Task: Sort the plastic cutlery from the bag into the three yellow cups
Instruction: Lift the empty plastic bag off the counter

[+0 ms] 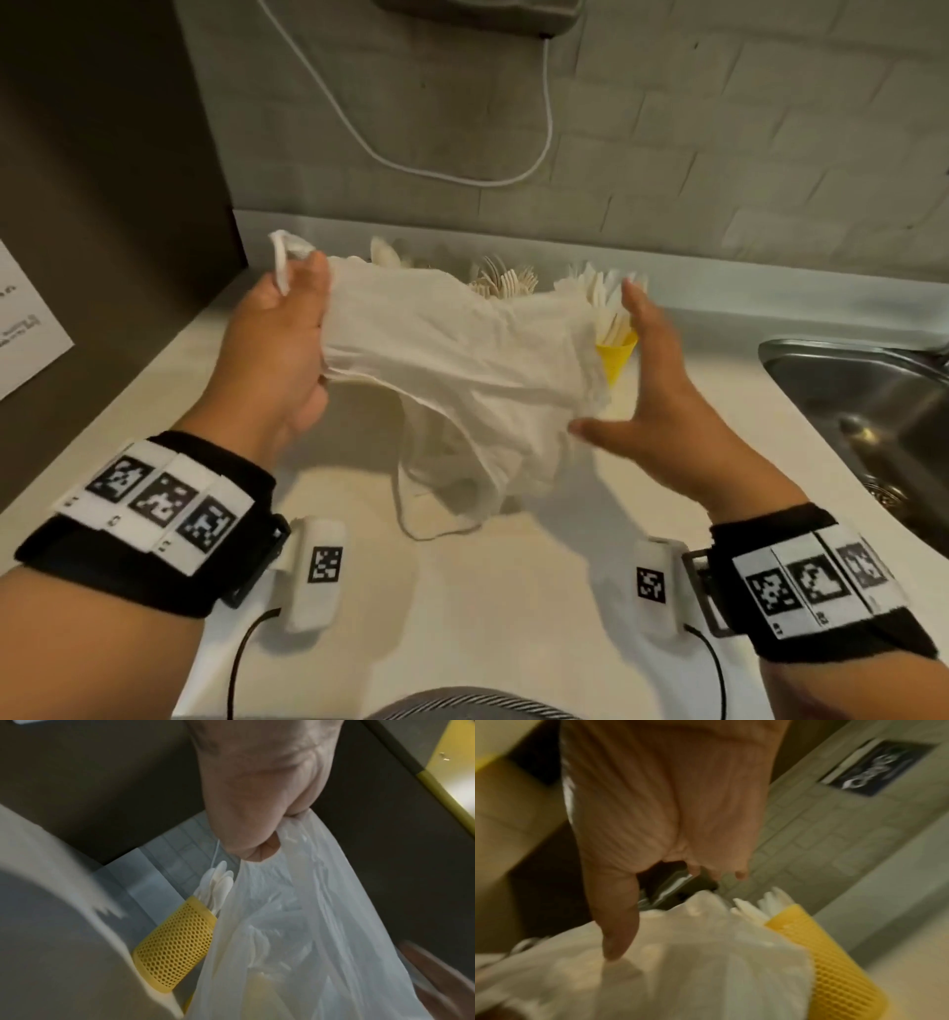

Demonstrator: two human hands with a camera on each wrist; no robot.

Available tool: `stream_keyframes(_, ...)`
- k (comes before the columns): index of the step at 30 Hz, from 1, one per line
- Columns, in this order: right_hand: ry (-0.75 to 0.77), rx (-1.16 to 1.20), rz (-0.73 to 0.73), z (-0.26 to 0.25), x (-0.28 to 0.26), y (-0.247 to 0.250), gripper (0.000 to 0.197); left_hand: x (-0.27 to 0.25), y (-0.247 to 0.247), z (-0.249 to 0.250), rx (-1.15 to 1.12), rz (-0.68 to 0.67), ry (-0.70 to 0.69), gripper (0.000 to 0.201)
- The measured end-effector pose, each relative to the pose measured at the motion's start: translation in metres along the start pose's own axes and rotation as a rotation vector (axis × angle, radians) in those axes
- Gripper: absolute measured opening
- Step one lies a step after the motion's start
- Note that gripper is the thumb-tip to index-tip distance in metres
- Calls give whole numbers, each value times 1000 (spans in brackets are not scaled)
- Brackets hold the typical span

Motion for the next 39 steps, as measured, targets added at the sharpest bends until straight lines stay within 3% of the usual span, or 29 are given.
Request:
stream_keyframes(2,149,-112,-74,-28,-3,-11,135,-8,-16,-1,-2,-102,14,16)
stream_keyframes(5,209,-444,-118,-43,6,-28,136,-20,-31,5,-4,-261,56,23)
stream_keyframes(6,208,-556,-161,-40,12,-35,127,-24,-36,7,14,-322,76,26)
stream_keyframes(7,224,-657,-201,-39,18,-41,105,-28,-39,9,41,-378,97,28)
stream_keyframes(8,268,-746,-192,-40,22,-45,71,-31,-41,11,66,-427,119,31)
stream_keyframes(9,311,-804,-139,-42,26,-45,37,-32,-42,12,91,-469,149,33)
stream_keyframes(10,334,-816,-39,-43,27,-39,21,-31,-39,12,126,-495,188,35)
stream_keyframes(12,374,-748,151,-47,23,-25,19,-20,-27,12,383,-486,170,34)
stream_keyframes(13,396,-728,158,-46,19,-25,17,-10,-16,14,627,-435,106,35)
stream_keyframes(15,447,-723,-40,-44,7,-44,18,4,4,25,1064,-161,-88,47)
stream_keyframes(16,433,-719,-206,-39,1,-58,22,0,2,35,1121,-63,-239,56)
stream_keyframes(17,376,-708,-369,-33,-6,-69,28,-11,-8,44,1096,-66,-428,60)
stream_keyframes(18,278,-681,-527,-25,-13,-77,32,-26,-25,49,1052,-182,-599,58)
stream_keyframes(19,180,-643,-642,-19,-18,-81,33,-40,-44,44,1060,-387,-686,58)
stream_keyframes(20,114,-611,-721,-17,-21,-82,30,-55,-61,32,1106,-640,-687,63)
stream_keyframes(22,51,-515,-825,-22,-20,-82,24,-78,-79,-11,1355,-1051,-461,88)
stream_keyframes(23,4,-474,-871,-22,-19,-81,28,-86,-78,-33,1500,-1180,-349,96)
stream_keyframes(25,-78,-427,-940,-18,-16,-78,34,-95,-74,-70,1646,-1277,-284,83)
stream_keyframes(27,-131,-375,-930,-8,-12,-73,28,-91,-67,-93,1692,-1276,-206,56)
stream_keyframes(29,-210,-316,-871,5,-8,-68,22,-78,-58,-108,1685,-1272,26,40)
stream_keyframes(33,-295,-463,-729,25,5,-67,20,-39,-54,-115,1538,-1149,290,30)
stream_keyframes(36,-398,-465,-636,36,10,-73,58,-19,-54,-121,1557,-1071,350,36)
stream_keyframes(37,-390,-476,-660,37,10,-76,61,-15,-53,-121,1600,-1055,338,39)
stream_keyframes(39,-317,-555,-748,37,7,-85,41,-9,-54,-117,1712,-1005,206,39)
Point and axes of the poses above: each hand's wrist, its own x-axis towards the middle knuckle, its own y-axis out of the back of the hand, z = x × y, the point moved 6 cm from there along x, towards the middle knuckle, and after that the axes turned 4 degrees about -x, right-handed, at the moved point
